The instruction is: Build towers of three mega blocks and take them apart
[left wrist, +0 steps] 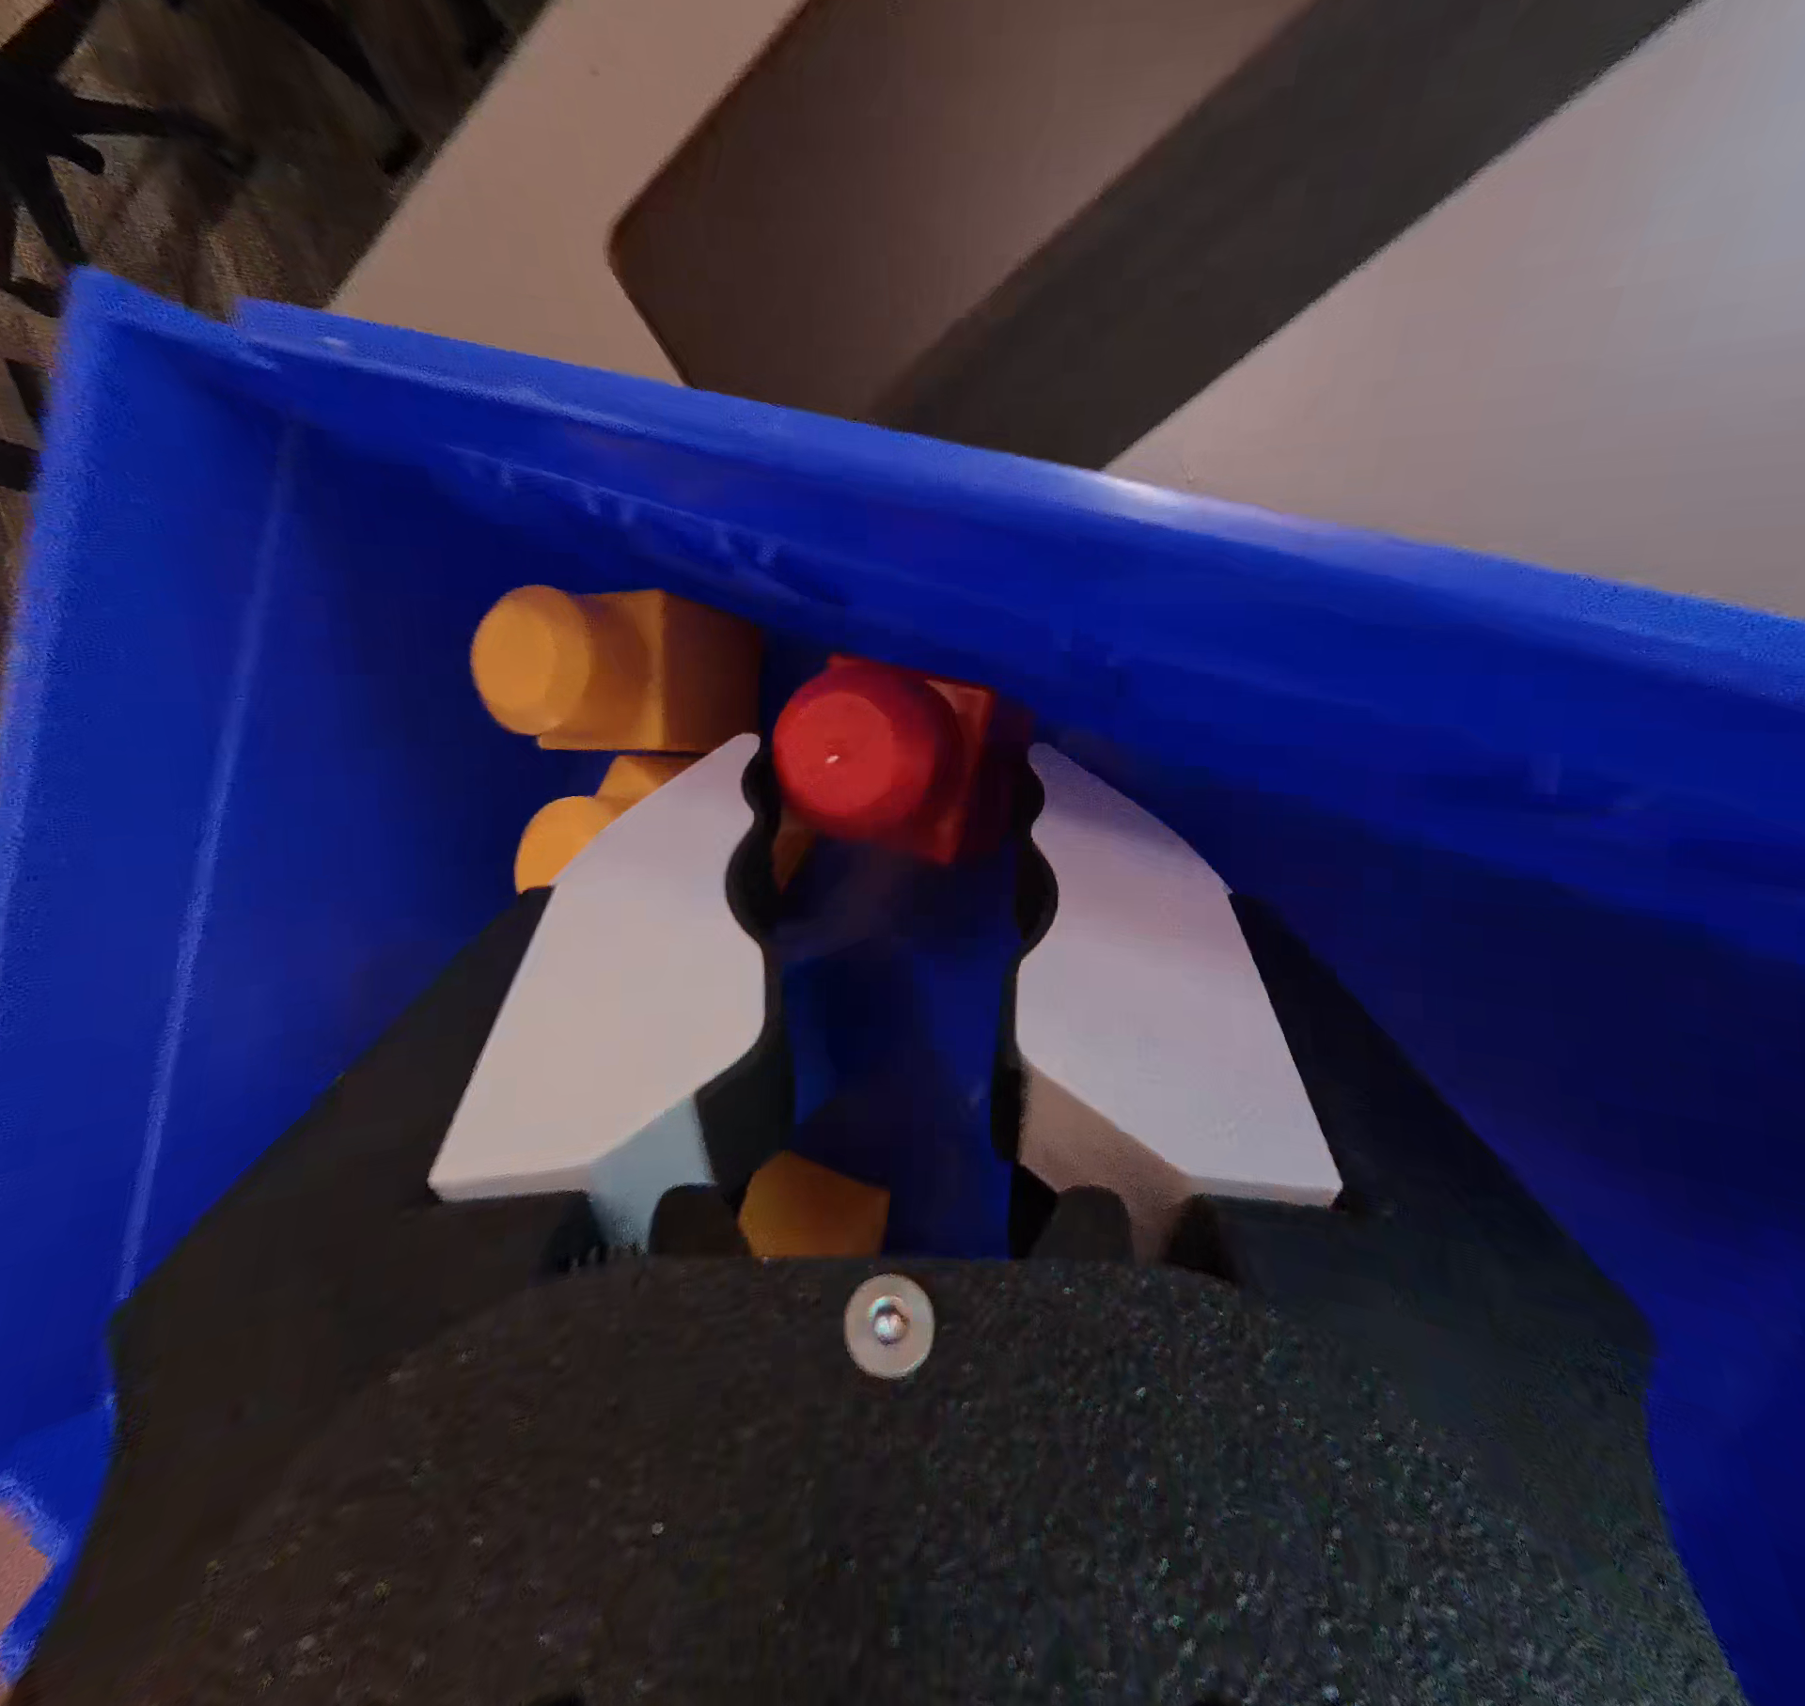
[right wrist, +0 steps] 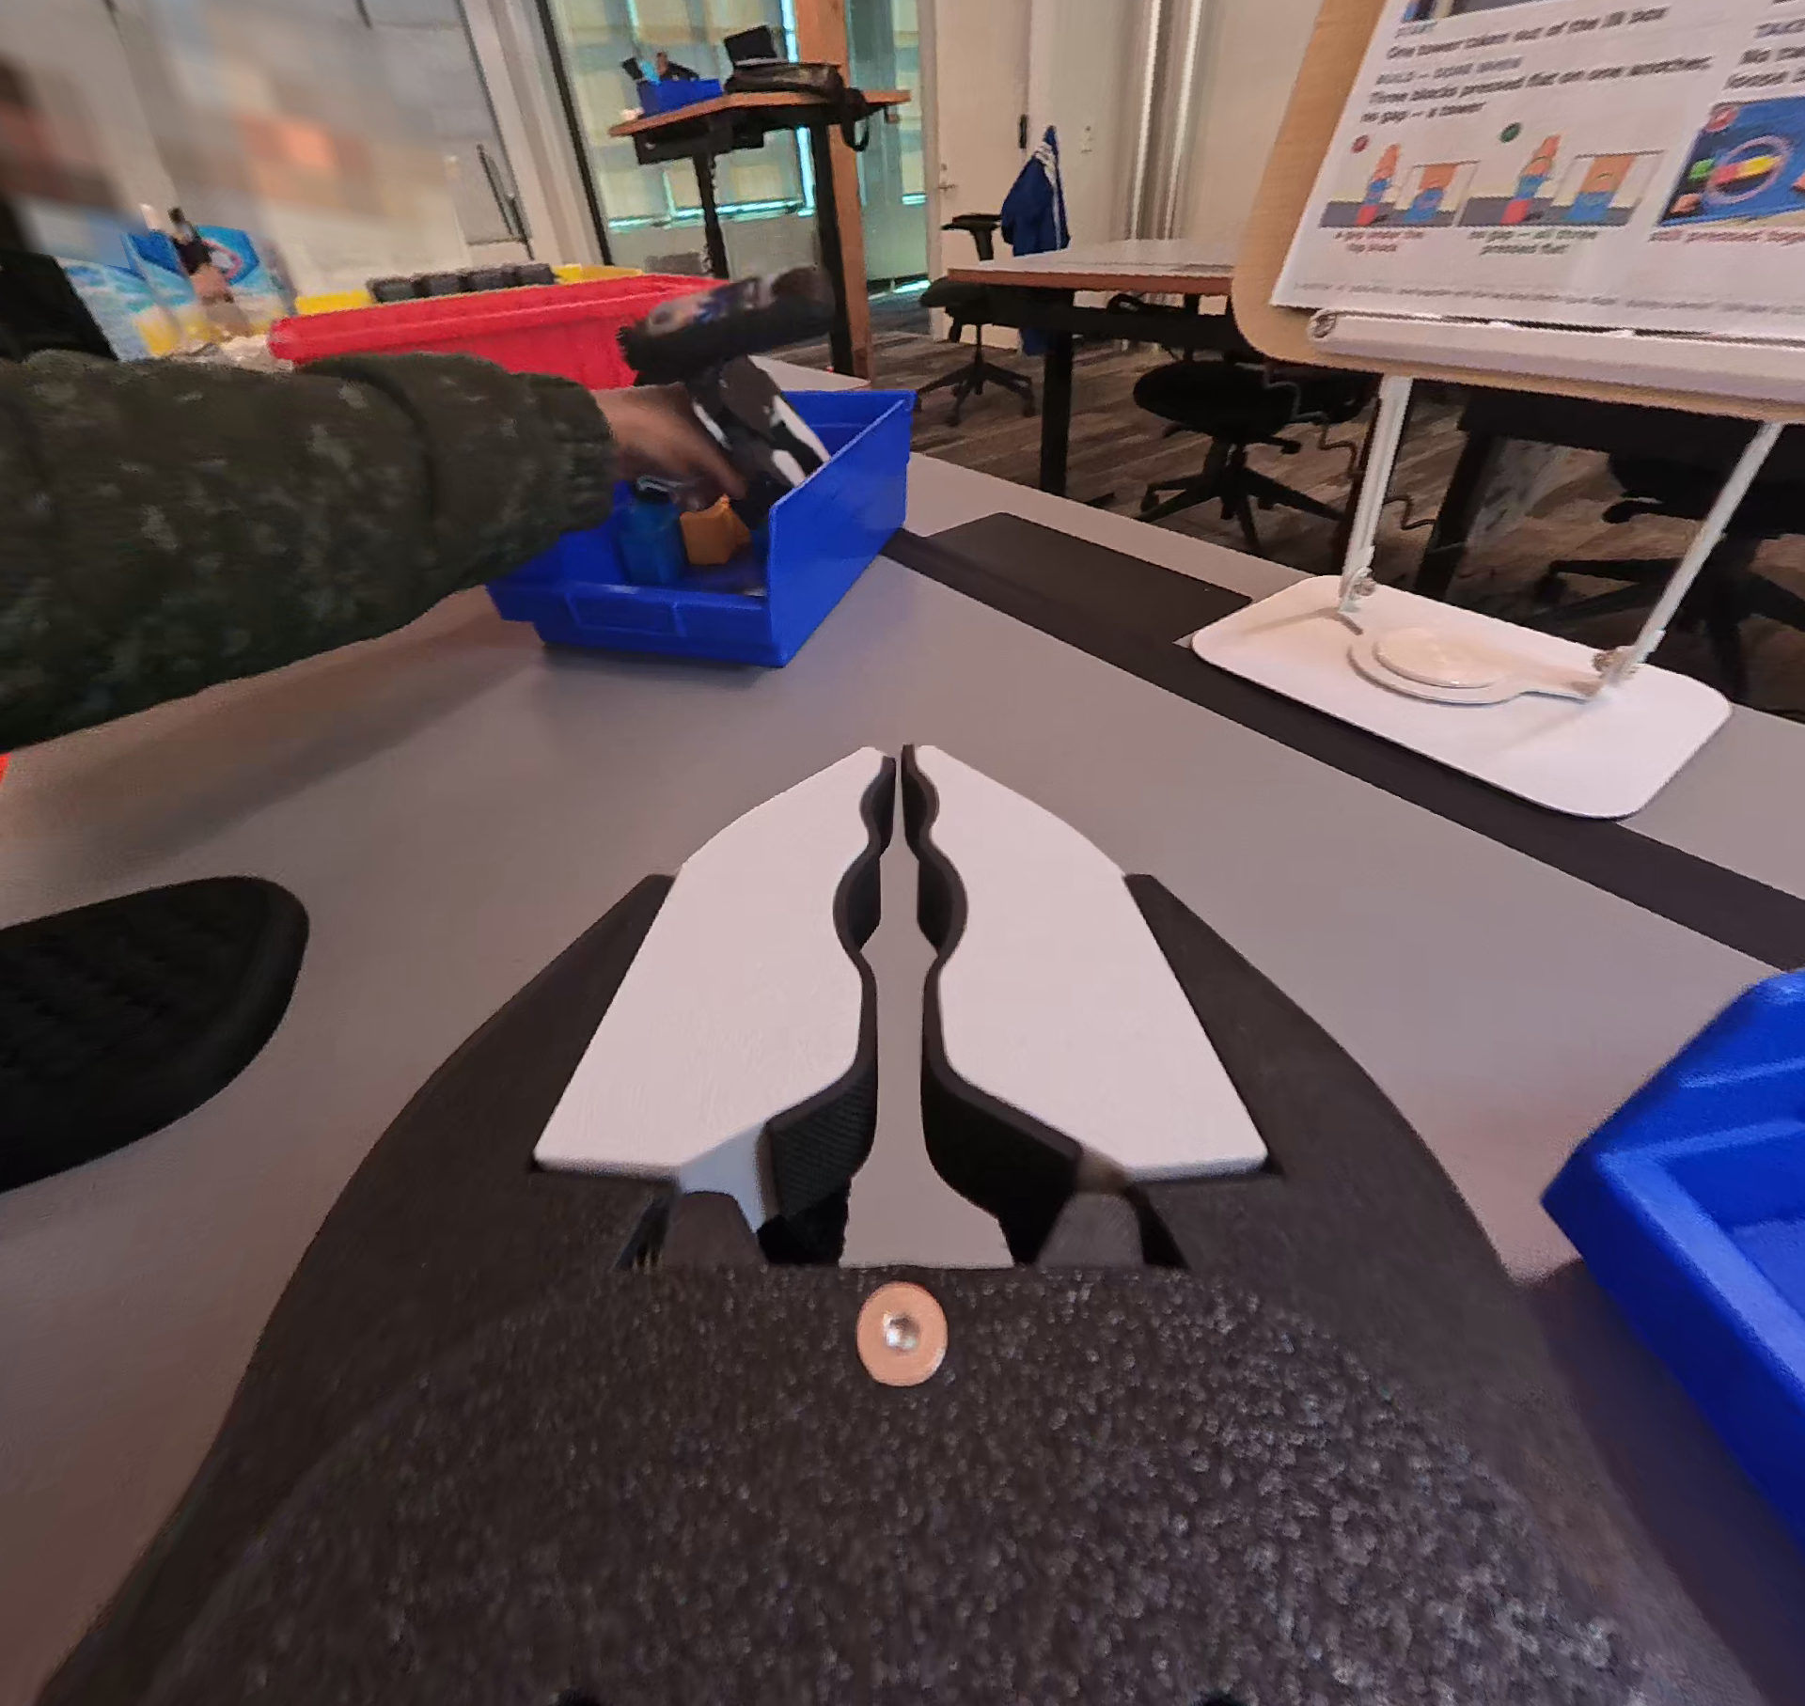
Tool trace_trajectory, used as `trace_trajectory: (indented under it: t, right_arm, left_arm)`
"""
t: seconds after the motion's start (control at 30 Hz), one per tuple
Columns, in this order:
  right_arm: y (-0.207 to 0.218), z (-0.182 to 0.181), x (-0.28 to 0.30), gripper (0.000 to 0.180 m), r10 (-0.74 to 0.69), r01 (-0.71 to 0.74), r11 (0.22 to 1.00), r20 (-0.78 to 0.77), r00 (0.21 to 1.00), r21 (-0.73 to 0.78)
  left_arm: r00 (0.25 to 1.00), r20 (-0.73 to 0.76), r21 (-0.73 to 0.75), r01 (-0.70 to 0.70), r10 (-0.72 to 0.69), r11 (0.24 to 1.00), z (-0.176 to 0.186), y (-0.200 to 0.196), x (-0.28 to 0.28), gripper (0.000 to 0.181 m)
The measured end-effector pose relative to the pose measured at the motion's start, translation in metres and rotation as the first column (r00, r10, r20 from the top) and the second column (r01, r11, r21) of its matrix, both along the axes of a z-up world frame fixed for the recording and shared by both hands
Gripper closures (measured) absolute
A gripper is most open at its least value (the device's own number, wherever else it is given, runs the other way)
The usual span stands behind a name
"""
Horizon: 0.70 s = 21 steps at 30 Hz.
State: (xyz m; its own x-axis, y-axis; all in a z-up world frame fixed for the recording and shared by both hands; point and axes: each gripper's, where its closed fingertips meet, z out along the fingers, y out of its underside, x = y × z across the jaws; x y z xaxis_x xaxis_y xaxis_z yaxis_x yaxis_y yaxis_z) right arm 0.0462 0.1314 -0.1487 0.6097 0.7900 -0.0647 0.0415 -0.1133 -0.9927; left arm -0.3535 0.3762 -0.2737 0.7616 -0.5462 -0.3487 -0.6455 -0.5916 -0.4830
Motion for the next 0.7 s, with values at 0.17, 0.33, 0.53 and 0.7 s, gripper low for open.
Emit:
trace_trajectory:
  t: [0.17, 0.33, 0.53, 0.7]
  right_arm:
    - [-0.004, -0.008, -0.006, 0.178, 0.038, -0.039, 0.999, 0.049, 0.998, 0.006]
    - [-0.007, -0.011, -0.009, 0.178, 0.059, -0.059, 0.998, 0.063, 0.996, 0.001]
    - [-0.012, -0.005, -0.014, 0.177, 0.075, -0.077, 0.997, 0.065, 0.995, 0.023]
    - [-0.026, -0.012, -0.033, 0.156, 0.157, -0.159, 0.987, 0.119, 0.981, 0.01]
  left_arm:
    - [0.997, -0.058, -0.034, 0.043, -0.045, 0.998, -0.006, -0.006, 0.005, 0.138]
    - [0.991, -0.076, -0.062, 0.106, -0.111, 0.992, 0.019, -0.034, 0.009, 0.141]
    - [0.969, 0.105, 0.163, 0.204, -0.222, 0.965, 0.121, -0.077, 0.058, 0.141]
    - [0.769, 0.265, 0.261, 0.524, -0.582, 0.811, 0.156, -0.167, 0.184, 0.142]
